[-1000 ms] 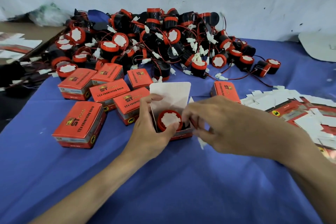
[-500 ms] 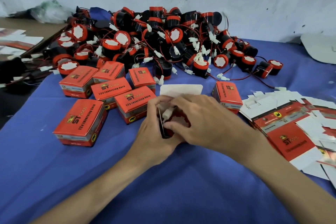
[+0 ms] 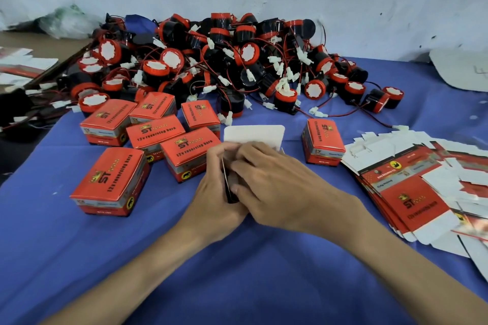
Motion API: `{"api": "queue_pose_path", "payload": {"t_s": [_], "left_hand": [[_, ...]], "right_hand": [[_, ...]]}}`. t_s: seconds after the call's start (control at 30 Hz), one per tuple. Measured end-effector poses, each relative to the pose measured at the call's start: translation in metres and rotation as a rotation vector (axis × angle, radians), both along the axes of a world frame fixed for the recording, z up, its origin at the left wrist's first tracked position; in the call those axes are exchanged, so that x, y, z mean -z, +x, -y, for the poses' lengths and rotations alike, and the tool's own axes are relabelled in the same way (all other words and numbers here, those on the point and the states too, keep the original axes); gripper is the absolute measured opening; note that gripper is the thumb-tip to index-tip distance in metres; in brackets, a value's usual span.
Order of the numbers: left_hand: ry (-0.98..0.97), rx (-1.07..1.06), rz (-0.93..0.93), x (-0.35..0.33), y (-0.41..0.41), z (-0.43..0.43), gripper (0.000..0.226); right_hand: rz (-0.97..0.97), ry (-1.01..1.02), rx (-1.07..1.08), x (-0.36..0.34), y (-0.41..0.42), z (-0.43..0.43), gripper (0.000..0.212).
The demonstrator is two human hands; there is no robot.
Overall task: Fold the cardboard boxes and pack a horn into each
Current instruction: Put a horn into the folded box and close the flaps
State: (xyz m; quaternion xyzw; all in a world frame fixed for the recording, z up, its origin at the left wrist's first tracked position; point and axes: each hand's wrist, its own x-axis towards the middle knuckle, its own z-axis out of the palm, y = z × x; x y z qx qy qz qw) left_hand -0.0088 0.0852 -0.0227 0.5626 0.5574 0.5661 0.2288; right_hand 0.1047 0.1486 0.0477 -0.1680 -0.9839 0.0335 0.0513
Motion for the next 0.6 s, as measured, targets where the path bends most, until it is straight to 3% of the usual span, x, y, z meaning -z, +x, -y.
{"api": "queue_pose_path", "payload": {"t_s": [0.6], "left_hand": [[-0.082,0.070,0.011,-0.0033,-0.0035,0.0016,0.074]], "right_hand": [[-0.037,-0.042,-0.016,-0.0047,0.0011,-0.0072,0.024]]}}
